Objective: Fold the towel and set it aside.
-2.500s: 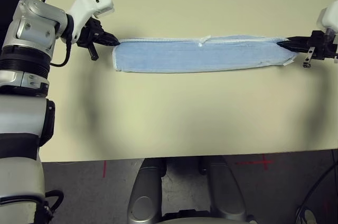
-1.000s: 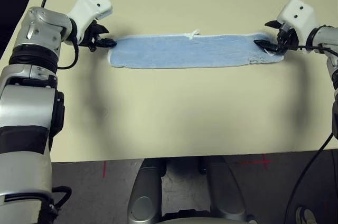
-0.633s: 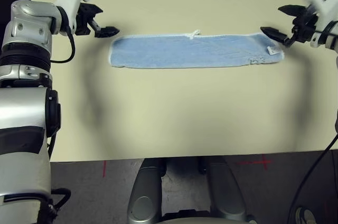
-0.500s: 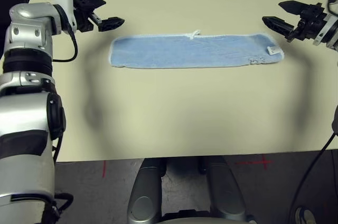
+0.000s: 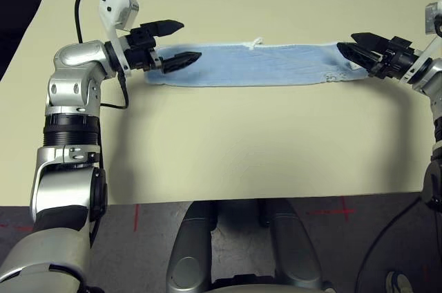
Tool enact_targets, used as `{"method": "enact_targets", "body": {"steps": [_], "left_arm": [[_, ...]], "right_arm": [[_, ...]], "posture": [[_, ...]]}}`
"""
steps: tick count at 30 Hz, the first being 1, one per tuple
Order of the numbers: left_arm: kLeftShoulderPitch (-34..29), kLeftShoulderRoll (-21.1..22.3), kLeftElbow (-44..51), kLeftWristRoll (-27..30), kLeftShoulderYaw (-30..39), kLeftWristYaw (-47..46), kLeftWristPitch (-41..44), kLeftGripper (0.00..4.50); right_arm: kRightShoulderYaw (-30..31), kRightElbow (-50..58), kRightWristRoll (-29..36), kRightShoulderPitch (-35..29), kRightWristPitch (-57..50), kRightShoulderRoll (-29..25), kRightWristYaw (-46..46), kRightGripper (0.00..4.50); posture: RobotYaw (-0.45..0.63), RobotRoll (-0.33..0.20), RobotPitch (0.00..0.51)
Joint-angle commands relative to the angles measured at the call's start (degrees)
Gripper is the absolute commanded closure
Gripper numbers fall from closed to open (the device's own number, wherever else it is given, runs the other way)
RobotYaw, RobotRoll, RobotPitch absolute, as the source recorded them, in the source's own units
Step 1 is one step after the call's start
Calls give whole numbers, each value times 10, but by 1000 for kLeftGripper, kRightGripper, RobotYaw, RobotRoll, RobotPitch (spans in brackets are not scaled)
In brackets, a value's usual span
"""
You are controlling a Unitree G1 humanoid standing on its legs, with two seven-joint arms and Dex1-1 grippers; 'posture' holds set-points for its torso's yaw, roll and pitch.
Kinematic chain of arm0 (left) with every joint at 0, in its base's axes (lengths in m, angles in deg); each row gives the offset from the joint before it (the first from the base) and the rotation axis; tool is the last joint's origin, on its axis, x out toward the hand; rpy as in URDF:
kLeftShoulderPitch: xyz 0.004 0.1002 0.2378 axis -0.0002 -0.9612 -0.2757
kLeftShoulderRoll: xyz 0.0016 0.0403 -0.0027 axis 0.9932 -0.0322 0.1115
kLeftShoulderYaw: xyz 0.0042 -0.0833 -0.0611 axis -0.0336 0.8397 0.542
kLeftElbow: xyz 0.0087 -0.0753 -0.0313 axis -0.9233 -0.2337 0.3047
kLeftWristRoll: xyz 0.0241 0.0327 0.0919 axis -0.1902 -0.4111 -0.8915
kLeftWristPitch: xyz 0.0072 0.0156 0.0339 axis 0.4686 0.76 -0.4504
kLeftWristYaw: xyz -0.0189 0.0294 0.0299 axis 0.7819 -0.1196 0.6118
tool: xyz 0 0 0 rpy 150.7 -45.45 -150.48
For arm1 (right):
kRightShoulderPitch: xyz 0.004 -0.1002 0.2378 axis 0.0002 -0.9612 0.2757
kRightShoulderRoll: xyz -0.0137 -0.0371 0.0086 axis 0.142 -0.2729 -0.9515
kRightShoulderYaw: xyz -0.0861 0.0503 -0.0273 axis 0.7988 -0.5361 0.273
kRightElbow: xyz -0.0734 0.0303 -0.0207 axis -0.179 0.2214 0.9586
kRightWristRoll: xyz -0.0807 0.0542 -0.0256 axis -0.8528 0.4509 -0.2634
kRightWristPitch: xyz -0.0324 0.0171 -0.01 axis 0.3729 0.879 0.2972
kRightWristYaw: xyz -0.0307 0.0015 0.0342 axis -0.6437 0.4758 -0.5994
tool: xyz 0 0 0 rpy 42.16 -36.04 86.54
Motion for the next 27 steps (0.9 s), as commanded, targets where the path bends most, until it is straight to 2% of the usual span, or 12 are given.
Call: {"method": "enact_targets", "body": {"steps": [1,17,24,27], "left_arm": [[-27,13,19,-3,-19,21,-9,29],[-29,24,21,-2,-28,0,25,29],[-36,26,25,-4,-29,-2,24,29],[-43,25,28,-4,-29,-8,21,29]], "right_arm": [[17,2,-14,-12,23,-10,-19,0],[-22,27,61,5,-229,-28,61,0],[-69,77,133,-10,-372,-42,71,0],[-111,100,173,-25,-433,-47,101,0]], "posture": [[-3,0,307],[-7,0,311],[-6,0,313],[-13,0,316]]}}
